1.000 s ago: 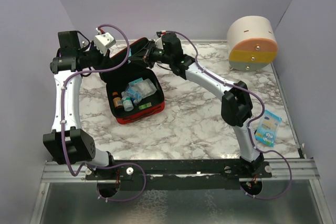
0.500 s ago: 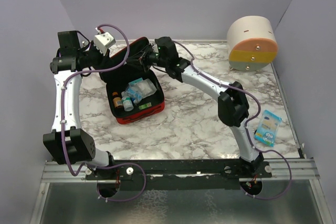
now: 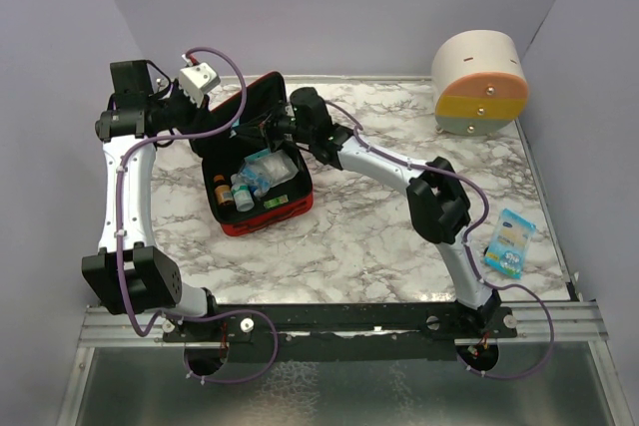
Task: Organize the medicine kit
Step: Place the medical item at the medicine box.
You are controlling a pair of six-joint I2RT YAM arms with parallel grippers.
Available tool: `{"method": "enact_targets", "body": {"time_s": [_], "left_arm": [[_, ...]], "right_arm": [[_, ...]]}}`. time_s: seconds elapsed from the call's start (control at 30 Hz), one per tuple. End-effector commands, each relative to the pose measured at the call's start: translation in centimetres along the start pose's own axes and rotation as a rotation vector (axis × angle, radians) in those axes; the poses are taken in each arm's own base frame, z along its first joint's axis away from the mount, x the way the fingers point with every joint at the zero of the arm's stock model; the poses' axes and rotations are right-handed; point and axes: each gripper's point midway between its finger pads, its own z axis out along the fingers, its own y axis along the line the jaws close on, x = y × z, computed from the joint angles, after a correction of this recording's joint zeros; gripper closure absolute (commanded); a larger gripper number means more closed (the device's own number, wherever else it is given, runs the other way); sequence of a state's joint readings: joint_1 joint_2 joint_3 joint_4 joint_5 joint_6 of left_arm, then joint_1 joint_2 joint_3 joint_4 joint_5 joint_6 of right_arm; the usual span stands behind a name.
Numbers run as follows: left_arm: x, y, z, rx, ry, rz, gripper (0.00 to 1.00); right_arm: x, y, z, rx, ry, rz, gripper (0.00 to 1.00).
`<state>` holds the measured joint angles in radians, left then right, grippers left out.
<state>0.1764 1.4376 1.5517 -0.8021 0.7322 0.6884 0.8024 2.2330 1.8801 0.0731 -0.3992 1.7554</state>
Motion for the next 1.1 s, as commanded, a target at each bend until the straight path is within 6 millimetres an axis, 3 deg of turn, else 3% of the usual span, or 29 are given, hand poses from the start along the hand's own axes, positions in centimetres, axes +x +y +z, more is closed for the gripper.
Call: {"method": "enact_targets", "body": {"time_s": [0.0,0.27,0.53,0.8,1.07], "left_arm": [[4.1,-1.9,0.8,0.061,0.122,-0.117,1.0],[4.3,-2.3,0.7,0.069,0.118,-0.129,1.0],[4.2,-2.5,0.7,0.073,0.113,-0.128,1.0],[3.7,-2.5,0.4,0.071,0.105,-0.117,1.0],[3.9,-3.3,0.2,0.097,0.111,-0.12,1.0]], "right_arm": [[-0.4,2.3,0.3,-0.091,-0.033,0.027,0.99],[-1.0,4.6,0.4,-0.158,-0.066,0.085,0.99],[-1.4,5.3,0.7,-0.172,-0.088,0.145,0.99],[-1.6,3.0,0.9,-0.093,-0.094,0.189,0.99],[-2.1,1.3,0.7,-0.061,-0.123,0.213,0.89]]}}
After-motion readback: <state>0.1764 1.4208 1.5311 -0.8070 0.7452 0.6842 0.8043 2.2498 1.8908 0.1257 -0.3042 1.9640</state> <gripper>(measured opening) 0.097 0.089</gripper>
